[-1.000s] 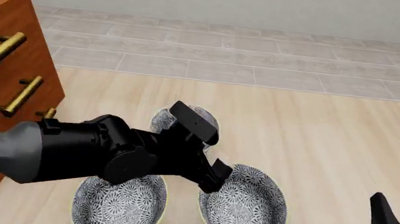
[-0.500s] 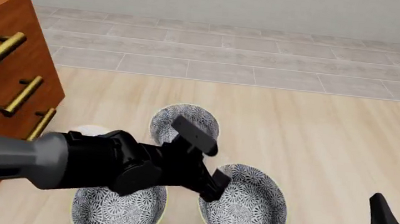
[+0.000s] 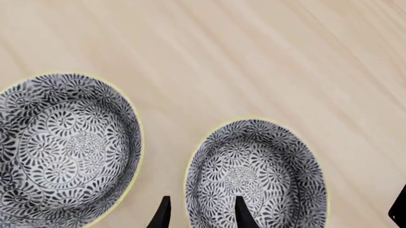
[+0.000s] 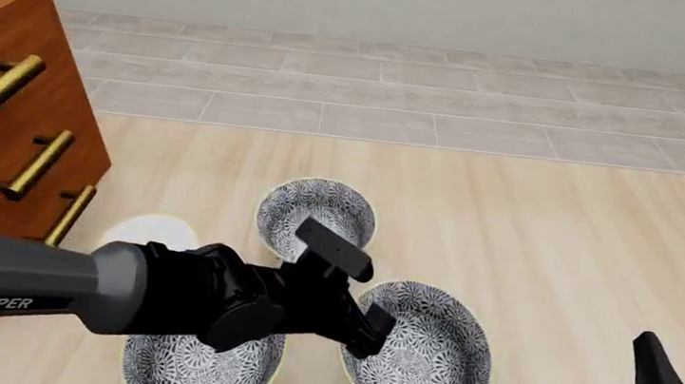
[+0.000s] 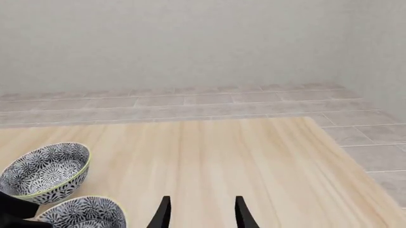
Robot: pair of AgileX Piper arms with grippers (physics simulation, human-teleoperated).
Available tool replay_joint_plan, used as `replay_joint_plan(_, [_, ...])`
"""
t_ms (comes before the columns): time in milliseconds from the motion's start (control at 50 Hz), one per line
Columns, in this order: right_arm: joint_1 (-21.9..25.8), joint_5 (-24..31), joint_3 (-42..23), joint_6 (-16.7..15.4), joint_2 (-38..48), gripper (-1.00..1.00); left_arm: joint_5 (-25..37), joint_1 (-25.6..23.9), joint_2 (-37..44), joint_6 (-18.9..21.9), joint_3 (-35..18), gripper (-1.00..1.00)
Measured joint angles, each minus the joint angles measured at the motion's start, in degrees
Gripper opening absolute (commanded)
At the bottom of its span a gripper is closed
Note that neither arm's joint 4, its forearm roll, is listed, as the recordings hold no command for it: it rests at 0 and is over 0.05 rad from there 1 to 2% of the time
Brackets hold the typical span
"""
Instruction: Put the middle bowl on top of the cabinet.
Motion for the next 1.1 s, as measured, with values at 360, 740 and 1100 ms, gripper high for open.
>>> replay_joint_plan(360, [0.0, 0.0, 0.0, 0.0, 0.0, 1.0, -2.5, 0.5, 2.3, -2.0, 0.6, 1.0])
replay_joint_plan(740, [-0.1, 0.1, 0.0, -0.1, 0.1, 1.0, -5.3, -0.4, 4.0, -4.1, 2.1, 1.0])
replay_joint_plan(1100, [0.2, 0.7, 0.0, -0.1, 0.0, 1.0, -7.0, -0.3, 4.5, -5.5, 2.8, -1.0])
